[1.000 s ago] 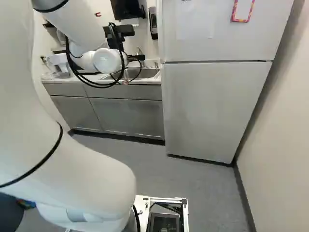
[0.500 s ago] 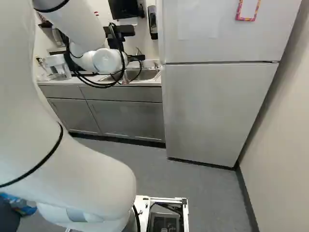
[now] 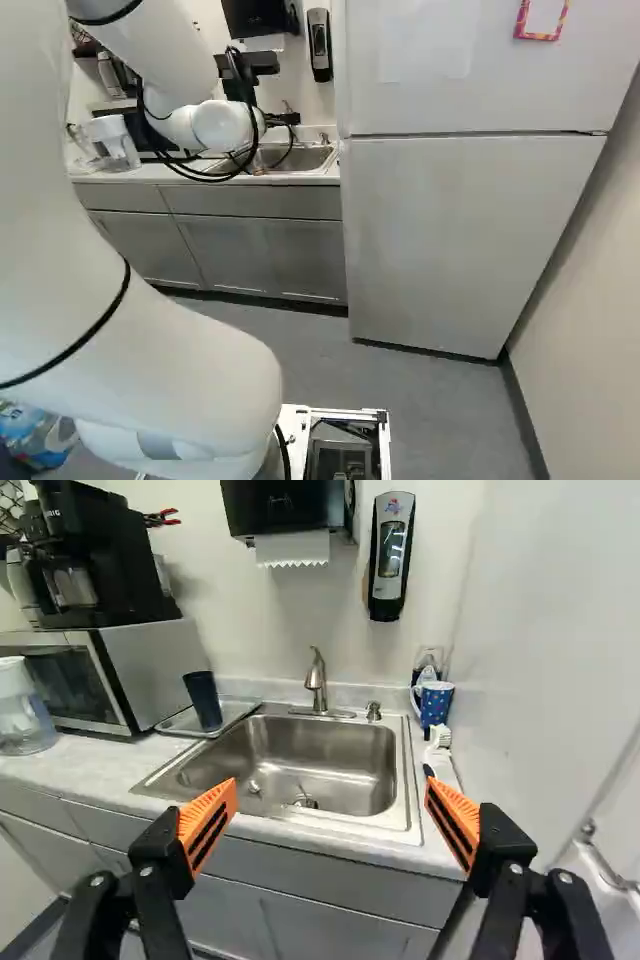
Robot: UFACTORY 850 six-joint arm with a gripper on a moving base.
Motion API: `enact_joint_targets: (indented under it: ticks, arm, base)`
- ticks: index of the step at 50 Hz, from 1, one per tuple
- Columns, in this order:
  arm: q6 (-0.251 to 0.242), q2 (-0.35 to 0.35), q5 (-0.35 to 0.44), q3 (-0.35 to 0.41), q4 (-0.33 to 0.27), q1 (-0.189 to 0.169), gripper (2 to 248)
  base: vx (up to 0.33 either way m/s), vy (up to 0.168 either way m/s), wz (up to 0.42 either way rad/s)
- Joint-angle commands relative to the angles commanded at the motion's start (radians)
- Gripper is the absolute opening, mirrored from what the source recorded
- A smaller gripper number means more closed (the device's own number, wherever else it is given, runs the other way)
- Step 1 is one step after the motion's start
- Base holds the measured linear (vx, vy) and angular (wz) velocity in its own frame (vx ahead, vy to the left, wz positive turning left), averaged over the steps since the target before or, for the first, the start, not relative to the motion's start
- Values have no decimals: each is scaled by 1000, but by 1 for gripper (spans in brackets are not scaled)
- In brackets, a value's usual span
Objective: Rinse the cup and place it in the tray
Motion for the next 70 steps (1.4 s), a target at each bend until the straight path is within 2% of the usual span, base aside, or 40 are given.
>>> enact_joint_targets:
  ticks: [40,70]
  arm:
    - [0,0,0,0,0,0,247]
    - [0,0,0,0,0,0,247]
  base:
    - [170,88,133]
    - [172,43,176]
